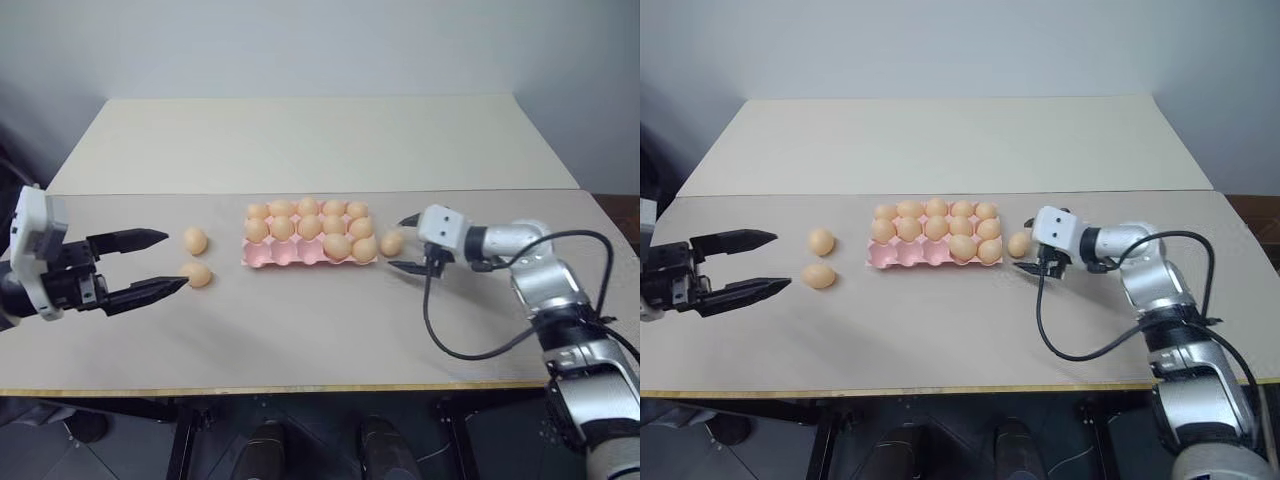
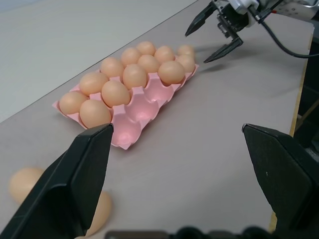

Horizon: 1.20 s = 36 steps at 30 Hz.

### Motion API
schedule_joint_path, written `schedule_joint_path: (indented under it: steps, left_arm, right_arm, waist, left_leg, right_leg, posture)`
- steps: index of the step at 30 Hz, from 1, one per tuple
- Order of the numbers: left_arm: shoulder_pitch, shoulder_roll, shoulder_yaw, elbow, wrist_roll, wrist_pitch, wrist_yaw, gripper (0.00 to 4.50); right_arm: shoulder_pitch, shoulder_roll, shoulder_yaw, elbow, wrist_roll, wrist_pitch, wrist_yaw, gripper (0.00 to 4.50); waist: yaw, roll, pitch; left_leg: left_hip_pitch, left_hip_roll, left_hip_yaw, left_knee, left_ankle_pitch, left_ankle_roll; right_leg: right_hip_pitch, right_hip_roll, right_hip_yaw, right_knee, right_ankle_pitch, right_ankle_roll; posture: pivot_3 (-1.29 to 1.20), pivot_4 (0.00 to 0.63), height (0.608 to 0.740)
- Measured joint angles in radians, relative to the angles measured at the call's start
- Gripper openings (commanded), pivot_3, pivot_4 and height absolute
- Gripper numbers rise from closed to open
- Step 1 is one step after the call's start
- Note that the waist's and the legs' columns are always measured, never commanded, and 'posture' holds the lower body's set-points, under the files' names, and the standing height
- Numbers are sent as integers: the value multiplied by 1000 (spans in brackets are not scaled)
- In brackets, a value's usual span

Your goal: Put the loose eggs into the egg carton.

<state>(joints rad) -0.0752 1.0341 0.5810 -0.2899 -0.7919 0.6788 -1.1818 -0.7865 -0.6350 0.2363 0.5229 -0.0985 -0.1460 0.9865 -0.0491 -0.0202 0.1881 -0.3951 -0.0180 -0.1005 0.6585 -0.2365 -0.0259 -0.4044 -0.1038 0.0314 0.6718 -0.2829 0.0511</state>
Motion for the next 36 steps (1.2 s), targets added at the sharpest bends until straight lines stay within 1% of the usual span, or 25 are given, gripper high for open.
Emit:
schedule_joint_path:
  steps: [2,3,5,9,10,13,15,19,21,23,25,28,33,36]
  left_arm:
    - [4,-4,-1,-8,0,1,5,4500]
    - [10,-6,1,-15,-2,1,7,4500]
    - [24,-8,5,-25,-2,2,11,4500]
    - [41,-9,17,-32,-12,2,14,4500]
    - [44,-9,21,-38,-14,2,15,4500]
    - [49,-10,29,-51,-23,2,22,4500]
    - [52,-12,30,-53,-27,2,26,4500]
    - [57,-19,37,-55,-33,2,38,4500]
    - [58,-21,41,-56,-33,2,44,4500]
    - [59,-21,43,-55,-33,1,49,4500]
    - [60,-21,43,-54,-33,0,50,4500]
    - [59,-21,43,-49,-33,0,52,4500]
    - [63,-21,43,-48,-34,0,44,4500]
    - [64,-21,43,-49,-34,1,43,4500]
  right_arm:
    - [-34,27,29,94,-48,-47,-42,4461]
    - [-44,33,39,131,-70,-74,-56,4293]
    - [-74,38,55,179,-100,-122,-77,3867]
    - [-87,49,59,224,-114,-154,-85,2530]
    - [-88,49,59,225,-112,-154,-84,2391]
    - [-84,45,53,214,-111,-151,-73,2336]
    - [-57,24,46,169,-109,-140,-68,2336]
    - [-11,-67,39,35,-117,-95,-51,2336]
    - [-12,-80,18,-53,-114,-39,-43,2336]
    - [-29,-68,5,-137,-110,18,-41,2336]
    - [-46,-30,-8,-204,-86,66,-41,2336]
    - [-73,75,-3,-278,-63,134,-41,2336]
    - [-105,220,76,-291,-76,168,-58,2336]
    - [-105,285,119,-280,-86,190,-75,2336]
  waist:
    - [0,0,0]
    - [-1,0,0]
    - [-2,0,0]
    - [-2,0,0]
    - [-2,0,0]
    - [-2,0,0]
    - [1,0,0]
    - [3,0,0]
    - [-3,0,0]
    - [-14,0,0]
    - [-21,0,0]
    - [-24,0,0]
    - [-20,0,0]
    - [-18,0,0]
  left_leg:
    - [0,0,0,0,0,0]
    - [0,0,0,0,0,0]
    - [0,0,0,0,0,0]
    - [1,0,0,0,0,0]
    - [1,0,0,0,0,0]
    - [1,0,0,0,0,0]
    - [1,0,0,0,0,0]
    - [0,0,0,0,0,0]
    - [0,0,0,0,0,0]
    - [2,1,0,0,0,0]
    - [2,2,0,0,0,0]
    - [2,2,0,0,0,0]
    - [2,2,0,0,0,0]
    - [2,2,0,0,0,0]
  right_leg:
    - [0,0,0,0,0,0]
    - [0,0,0,0,0,0]
    - [0,0,0,0,0,0]
    - [1,0,0,1,0,0]
    - [1,0,1,1,0,0]
    - [1,0,1,1,0,0]
    - [0,0,1,1,0,0]
    - [0,0,1,1,0,0]
    - [-1,1,2,2,0,0]
    - [0,3,2,2,0,0]
    - [0,3,3,2,0,0]
    - [-1,4,4,3,0,0]
    - [-1,4,4,2,0,0]
    - [-1,4,4,3,0,0]
  posture:
    - [0,150,740]
    - [0,150,740]
    - [0,150,740]
    - [0,150,740]
    - [0,150,740]
    - [0,150,740]
    - [0,150,740]
    - [0,150,740]
    - [0,150,740]
    - [0,150,740]
    - [0,150,740]
    - [0,150,740]
    - [0,150,740]
    - [0,150,740]
